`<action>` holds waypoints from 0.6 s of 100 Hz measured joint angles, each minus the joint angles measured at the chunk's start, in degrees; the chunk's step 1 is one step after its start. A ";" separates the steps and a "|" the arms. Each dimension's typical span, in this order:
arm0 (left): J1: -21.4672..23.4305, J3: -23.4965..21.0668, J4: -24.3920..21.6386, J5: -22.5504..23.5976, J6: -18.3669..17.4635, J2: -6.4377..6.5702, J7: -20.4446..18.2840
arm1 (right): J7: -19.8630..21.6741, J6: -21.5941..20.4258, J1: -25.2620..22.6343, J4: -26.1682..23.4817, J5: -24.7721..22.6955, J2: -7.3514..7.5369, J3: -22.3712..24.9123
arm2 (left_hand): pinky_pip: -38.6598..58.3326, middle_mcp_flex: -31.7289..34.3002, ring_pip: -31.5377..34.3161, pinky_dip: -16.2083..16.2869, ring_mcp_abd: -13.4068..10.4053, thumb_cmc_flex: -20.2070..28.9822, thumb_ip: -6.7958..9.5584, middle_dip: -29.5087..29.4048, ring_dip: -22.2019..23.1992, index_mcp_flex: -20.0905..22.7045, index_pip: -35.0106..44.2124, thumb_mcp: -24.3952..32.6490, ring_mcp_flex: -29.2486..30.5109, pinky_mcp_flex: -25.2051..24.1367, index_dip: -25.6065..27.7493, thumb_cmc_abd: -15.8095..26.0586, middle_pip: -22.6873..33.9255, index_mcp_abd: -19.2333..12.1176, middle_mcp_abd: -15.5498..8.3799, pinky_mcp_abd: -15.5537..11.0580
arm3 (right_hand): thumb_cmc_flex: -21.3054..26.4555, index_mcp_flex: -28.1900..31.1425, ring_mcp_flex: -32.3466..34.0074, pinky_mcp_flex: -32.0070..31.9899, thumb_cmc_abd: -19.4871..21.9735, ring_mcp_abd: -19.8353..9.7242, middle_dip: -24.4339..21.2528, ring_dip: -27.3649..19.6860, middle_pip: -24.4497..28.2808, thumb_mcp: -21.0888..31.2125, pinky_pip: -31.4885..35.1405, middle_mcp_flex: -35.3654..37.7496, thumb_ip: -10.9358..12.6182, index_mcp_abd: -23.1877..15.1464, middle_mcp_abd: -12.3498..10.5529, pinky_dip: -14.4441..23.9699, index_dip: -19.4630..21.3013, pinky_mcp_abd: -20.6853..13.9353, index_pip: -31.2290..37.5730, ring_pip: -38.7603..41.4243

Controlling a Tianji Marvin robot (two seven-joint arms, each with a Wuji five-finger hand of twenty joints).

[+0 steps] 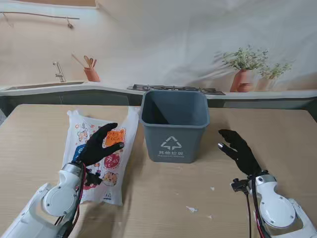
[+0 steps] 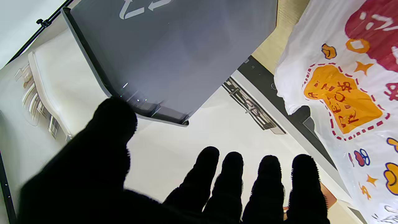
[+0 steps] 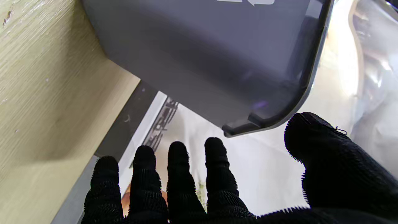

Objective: Fit the garbage bag over the bin

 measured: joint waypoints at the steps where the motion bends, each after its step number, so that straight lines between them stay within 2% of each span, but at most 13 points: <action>1: 0.01 0.00 0.00 0.06 -0.01 0.00 0.00 | -0.04 0.08 0.01 -0.02 0.00 -0.01 -0.02 | 0.00 0.00 0.00 0.00 0.00 0.00 0.00 0.00 0.00 0.00 0.00 0.00 0.00 0.00 0.00 0.00 0.04 0.00 0.00 0.00 | 0.00 0.01 0.00 0.00 0.00 0.00 0.01 0.00 0.02 0.00 0.00 0.00 0.00 0.00 0.00 0.00 0.00 0.00 0.00 0.00; 35: 0.93 -0.64 -0.52 1.50 -0.83 0.00 0.49 | -2.02 0.90 0.00 -0.66 -1.59 -0.28 -0.18 | 0.00 0.00 0.03 0.00 0.00 0.00 0.00 0.76 0.01 0.15 0.18 0.00 0.00 0.01 0.00 0.00 1.89 0.00 0.00 0.00 | 0.01 0.12 0.00 0.28 0.01 0.00 0.70 0.00 1.48 0.30 0.00 0.00 0.00 -0.02 0.00 0.00 0.00 0.00 0.00 0.38; 43: 1.39 -0.74 -0.89 3.09 -2.32 -0.01 2.48 | -2.08 0.74 0.00 -0.66 -1.59 -0.33 -0.10 | 0.01 0.00 0.83 0.04 0.00 0.00 0.00 2.09 0.09 3.07 1.66 0.07 0.00 0.05 0.72 -0.04 3.71 -0.11 0.01 -0.04 | 0.01 0.12 0.00 0.29 0.01 0.00 0.71 0.00 1.73 0.48 0.00 0.00 0.00 -0.02 0.00 0.00 0.00 0.00 0.00 0.39; 53: 1.99 -1.73 -2.31 6.86 -2.98 -0.04 2.58 | -2.47 0.56 -0.14 -0.66 -1.55 -0.42 0.07 | 1.04 0.39 3.68 0.70 0.03 0.07 0.00 3.68 0.86 5.25 3.32 2.37 0.00 0.08 1.83 -1.52 6.50 -0.90 0.01 -0.09 | 0.01 0.13 0.00 0.33 0.01 0.00 0.72 -0.01 2.05 0.57 0.00 0.00 0.00 -0.02 0.00 0.00 0.00 0.00 0.00 0.39; 60: 2.01 -3.01 -3.47 14.61 -3.29 0.00 2.93 | -3.09 0.40 -0.38 -0.66 -1.58 -0.55 0.34 | 2.75 1.60 5.30 1.37 0.04 0.12 0.00 4.08 1.49 5.86 4.15 3.67 0.00 0.12 2.08 -2.65 7.41 -1.23 0.01 -0.09 | 0.01 0.22 0.01 0.34 0.01 0.00 0.71 -0.01 2.09 0.57 0.00 0.00 0.00 -0.03 0.00 0.00 0.00 0.00 0.00 0.40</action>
